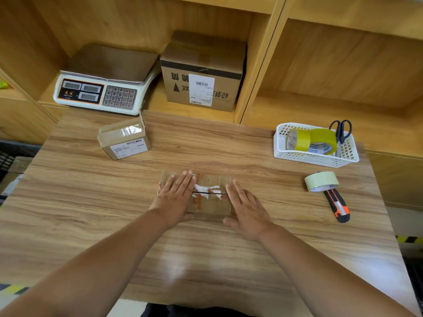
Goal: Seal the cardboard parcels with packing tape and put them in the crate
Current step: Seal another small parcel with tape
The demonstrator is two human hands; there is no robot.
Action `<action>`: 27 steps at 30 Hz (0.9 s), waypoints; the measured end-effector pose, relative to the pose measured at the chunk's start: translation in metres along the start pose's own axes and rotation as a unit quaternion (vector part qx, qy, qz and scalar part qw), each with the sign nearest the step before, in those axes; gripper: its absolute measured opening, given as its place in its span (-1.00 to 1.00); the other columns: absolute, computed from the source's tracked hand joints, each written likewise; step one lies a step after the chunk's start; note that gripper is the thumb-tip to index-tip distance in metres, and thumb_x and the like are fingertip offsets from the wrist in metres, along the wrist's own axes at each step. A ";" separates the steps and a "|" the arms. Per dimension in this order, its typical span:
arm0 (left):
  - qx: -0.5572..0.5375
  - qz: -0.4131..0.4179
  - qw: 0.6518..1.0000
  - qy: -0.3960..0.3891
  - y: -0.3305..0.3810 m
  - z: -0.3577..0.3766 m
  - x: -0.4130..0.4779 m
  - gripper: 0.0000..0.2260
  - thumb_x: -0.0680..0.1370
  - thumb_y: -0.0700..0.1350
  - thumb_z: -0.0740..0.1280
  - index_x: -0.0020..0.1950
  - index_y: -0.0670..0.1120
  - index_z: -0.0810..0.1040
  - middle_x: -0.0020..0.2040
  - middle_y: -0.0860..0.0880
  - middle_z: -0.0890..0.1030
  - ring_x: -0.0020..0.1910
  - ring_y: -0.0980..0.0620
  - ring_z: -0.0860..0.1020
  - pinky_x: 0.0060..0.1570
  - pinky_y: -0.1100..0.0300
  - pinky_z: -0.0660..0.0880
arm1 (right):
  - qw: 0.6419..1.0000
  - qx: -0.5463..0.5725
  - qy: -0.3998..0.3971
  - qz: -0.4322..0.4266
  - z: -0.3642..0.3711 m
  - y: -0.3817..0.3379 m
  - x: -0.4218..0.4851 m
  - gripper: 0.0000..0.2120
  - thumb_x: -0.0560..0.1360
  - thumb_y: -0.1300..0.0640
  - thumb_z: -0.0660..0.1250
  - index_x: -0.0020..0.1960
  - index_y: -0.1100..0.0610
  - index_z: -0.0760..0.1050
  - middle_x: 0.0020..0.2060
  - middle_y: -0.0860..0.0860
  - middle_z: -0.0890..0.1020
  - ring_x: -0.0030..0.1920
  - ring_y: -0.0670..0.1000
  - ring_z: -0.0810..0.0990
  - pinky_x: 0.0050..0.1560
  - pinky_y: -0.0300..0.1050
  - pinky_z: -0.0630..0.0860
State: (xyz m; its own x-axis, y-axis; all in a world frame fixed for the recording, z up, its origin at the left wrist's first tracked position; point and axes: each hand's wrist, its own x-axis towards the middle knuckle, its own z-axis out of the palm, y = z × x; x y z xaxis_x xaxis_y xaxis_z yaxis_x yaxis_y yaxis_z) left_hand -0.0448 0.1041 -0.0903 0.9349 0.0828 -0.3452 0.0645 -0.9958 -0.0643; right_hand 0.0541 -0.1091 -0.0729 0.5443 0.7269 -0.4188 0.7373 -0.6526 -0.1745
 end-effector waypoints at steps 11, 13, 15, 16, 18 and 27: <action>-0.084 -0.021 0.992 0.091 0.066 -0.025 0.001 -0.11 0.45 0.26 0.32 0.55 -0.21 0.01 0.55 -0.07 0.02 0.54 -0.08 0.05 0.46 0.04 -0.16 | 0.996 0.040 0.005 0.077 0.001 0.080 -0.058 -0.35 0.61 -0.02 0.13 0.56 0.05 -0.15 0.55 0.03 -0.14 0.51 0.10 0.03 0.45 -0.04 0.11; -0.105 0.000 0.983 0.148 0.079 -0.032 0.002 -0.27 0.25 0.12 0.54 0.32 -0.19 0.48 0.29 -0.09 0.52 0.27 -0.11 0.51 0.34 0.02 0.27 | 0.995 0.044 -0.001 0.090 0.000 0.086 -0.063 -0.37 0.61 0.03 0.13 0.56 0.04 -0.12 0.55 0.03 -0.10 0.50 0.10 0.04 0.43 -0.04 0.13; -0.137 0.009 0.972 0.191 0.091 -0.037 0.000 -0.45 0.17 0.03 0.55 0.11 -0.12 0.61 0.05 -0.04 0.63 0.02 -0.06 0.63 0.08 0.01 0.53 | 0.993 0.053 0.000 0.106 0.001 0.090 -0.068 -0.38 0.60 0.03 0.14 0.56 0.04 -0.09 0.54 0.02 -0.05 0.50 0.10 0.04 0.43 -0.05 0.14; -0.153 0.021 0.970 0.189 0.095 -0.039 -0.001 -0.50 0.19 0.01 0.51 0.09 -0.10 0.62 0.03 -0.02 0.63 -0.01 -0.06 0.63 0.03 0.03 0.55 | 0.992 0.059 0.003 0.112 0.002 0.091 -0.070 -0.38 0.60 0.03 0.15 0.55 0.04 -0.07 0.54 0.02 -0.01 0.50 0.09 0.05 0.43 -0.06 0.14; -0.185 0.039 0.968 0.167 0.103 -0.040 -0.003 -0.55 0.30 -0.03 0.47 0.17 -0.10 0.58 0.13 -0.03 0.60 0.12 -0.07 0.57 0.16 0.07 0.48 | 0.989 0.079 0.015 0.126 0.004 0.091 -0.074 -0.40 0.59 0.04 0.16 0.55 0.06 -0.01 0.53 0.02 0.05 0.49 0.08 0.08 0.43 -0.09 0.14; -0.235 0.086 0.963 0.096 0.123 -0.035 0.006 -0.58 0.52 -0.11 0.24 0.39 -0.09 0.38 0.37 -0.01 0.38 0.40 -0.03 0.27 0.40 0.10 0.18 | 0.953 0.196 0.071 0.218 0.021 0.093 -0.095 -0.47 0.55 0.16 0.22 0.49 0.14 0.21 0.44 0.06 0.26 0.44 0.05 0.21 0.42 -0.20 0.12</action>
State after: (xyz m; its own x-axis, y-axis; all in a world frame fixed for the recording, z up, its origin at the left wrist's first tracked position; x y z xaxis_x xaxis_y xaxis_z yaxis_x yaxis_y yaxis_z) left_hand -0.0186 -0.0193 -0.0678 0.9904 -0.0486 -0.1294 0.0112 -0.9048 0.4257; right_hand 0.0628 -0.2436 -0.0678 0.8339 0.3721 -0.4075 0.2378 -0.9087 -0.3432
